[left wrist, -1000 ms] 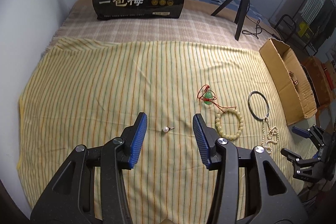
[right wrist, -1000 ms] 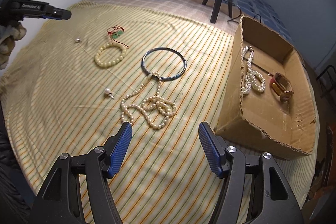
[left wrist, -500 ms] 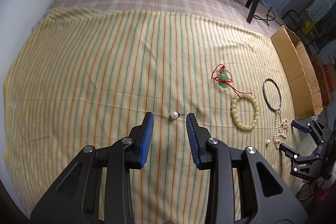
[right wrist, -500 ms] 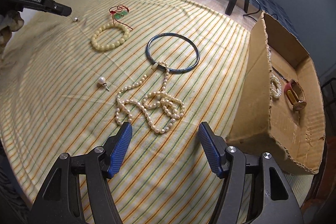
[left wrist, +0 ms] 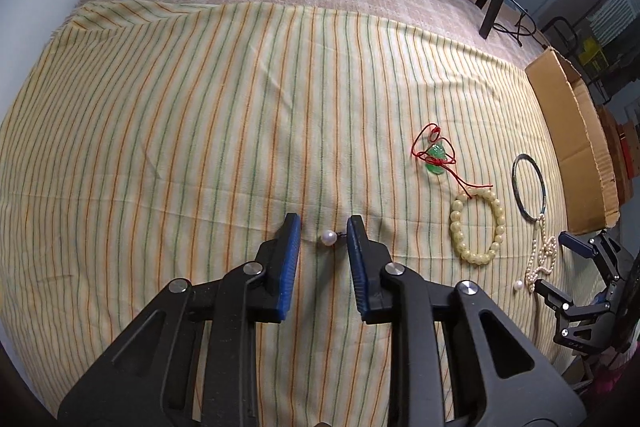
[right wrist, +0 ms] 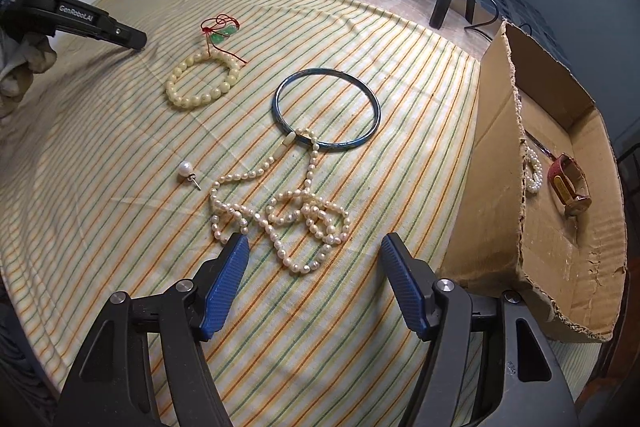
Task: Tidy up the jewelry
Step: 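Grasp the pearl stud earring with left tool while right tool grips the long pearl necklace, then lift and carry the earring and long pearl necklace in both tools over the box, then open both tools to drop the earring and pearl necklace into the box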
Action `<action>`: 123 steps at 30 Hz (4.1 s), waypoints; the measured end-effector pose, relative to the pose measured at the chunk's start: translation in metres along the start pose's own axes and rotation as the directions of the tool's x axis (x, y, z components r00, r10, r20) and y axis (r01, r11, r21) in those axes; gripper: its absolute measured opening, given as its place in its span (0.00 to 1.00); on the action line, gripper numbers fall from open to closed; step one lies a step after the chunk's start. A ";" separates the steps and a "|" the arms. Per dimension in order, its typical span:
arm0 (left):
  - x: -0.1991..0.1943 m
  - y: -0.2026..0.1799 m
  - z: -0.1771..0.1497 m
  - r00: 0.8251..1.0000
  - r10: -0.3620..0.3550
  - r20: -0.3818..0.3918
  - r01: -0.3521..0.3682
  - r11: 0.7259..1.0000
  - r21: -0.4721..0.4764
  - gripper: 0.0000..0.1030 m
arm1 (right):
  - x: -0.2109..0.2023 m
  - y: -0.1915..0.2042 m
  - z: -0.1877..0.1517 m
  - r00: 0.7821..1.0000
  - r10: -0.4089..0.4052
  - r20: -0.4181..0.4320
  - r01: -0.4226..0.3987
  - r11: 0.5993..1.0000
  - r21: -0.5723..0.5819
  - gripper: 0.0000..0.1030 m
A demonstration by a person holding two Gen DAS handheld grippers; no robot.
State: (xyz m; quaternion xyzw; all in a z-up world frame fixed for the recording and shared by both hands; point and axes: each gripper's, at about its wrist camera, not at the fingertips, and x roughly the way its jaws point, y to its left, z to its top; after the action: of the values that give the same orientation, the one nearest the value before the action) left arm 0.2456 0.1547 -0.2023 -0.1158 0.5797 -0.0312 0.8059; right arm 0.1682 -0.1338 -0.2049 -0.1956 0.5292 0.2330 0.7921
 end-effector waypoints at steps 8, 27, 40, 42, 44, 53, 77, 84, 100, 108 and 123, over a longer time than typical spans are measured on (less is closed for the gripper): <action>0.004 -0.003 -0.002 1.000 0.016 -0.001 -0.016 1.000 0.015 0.09 | 0.003 0.001 0.005 1.000 -0.004 0.015 0.004 1.000 0.009 0.66; -0.005 -0.002 -0.004 0.999 0.024 0.038 -0.024 1.000 0.012 0.08 | 0.002 0.011 0.009 0.998 0.052 0.044 -0.053 0.998 0.037 0.09; -0.048 -0.006 -0.004 0.991 -0.041 0.128 0.043 0.999 -0.015 0.08 | -0.048 -0.003 0.018 0.982 0.049 0.183 -0.070 0.992 0.107 0.07; -0.056 -0.011 -0.004 0.988 -0.048 0.146 0.050 0.999 -0.008 0.08 | -0.058 -0.003 0.021 0.976 0.051 0.211 -0.075 0.991 0.108 0.06; -0.066 -0.016 -0.005 0.984 -0.060 0.167 0.061 0.998 0.000 0.08 | -0.069 -0.001 0.021 0.971 0.054 0.233 -0.081 0.991 0.108 0.06; -0.096 -0.049 -0.008 0.968 -0.114 0.225 0.103 0.993 0.060 0.08 | -0.109 -0.007 0.025 0.945 0.044 0.323 -0.088 0.989 0.122 0.06; -0.111 -0.189 0.003 0.931 -0.272 0.245 0.210 0.945 0.250 0.08 | -0.172 -0.112 0.015 0.889 -0.136 0.437 -0.017 0.945 0.328 0.06; -0.101 -0.228 0.004 0.928 -0.290 0.233 0.214 0.928 0.304 0.08 | -0.169 -0.140 0.011 0.890 -0.181 0.418 0.009 0.925 0.380 0.06; -0.062 -0.304 -0.003 0.934 -0.290 0.207 0.193 0.899 0.392 0.08 | -0.142 -0.185 0.013 0.911 -0.212 0.353 0.044 0.902 0.430 0.06; -0.042 -0.324 -0.004 0.940 -0.292 0.180 0.201 0.894 0.399 0.08 | -0.125 -0.204 0.022 0.915 -0.205 0.347 0.020 0.883 0.469 0.06; -0.025 -0.337 -0.001 0.942 -0.292 0.165 0.207 0.894 0.397 0.08 | -0.104 -0.225 0.034 0.920 -0.176 0.351 -0.041 0.845 0.533 0.07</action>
State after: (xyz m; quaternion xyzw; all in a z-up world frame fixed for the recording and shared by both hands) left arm 0.2654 -0.1677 -0.1047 -0.0367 0.4505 -0.2317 0.8614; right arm 0.2892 -0.3153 -0.0816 0.0614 0.3987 0.0831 0.9113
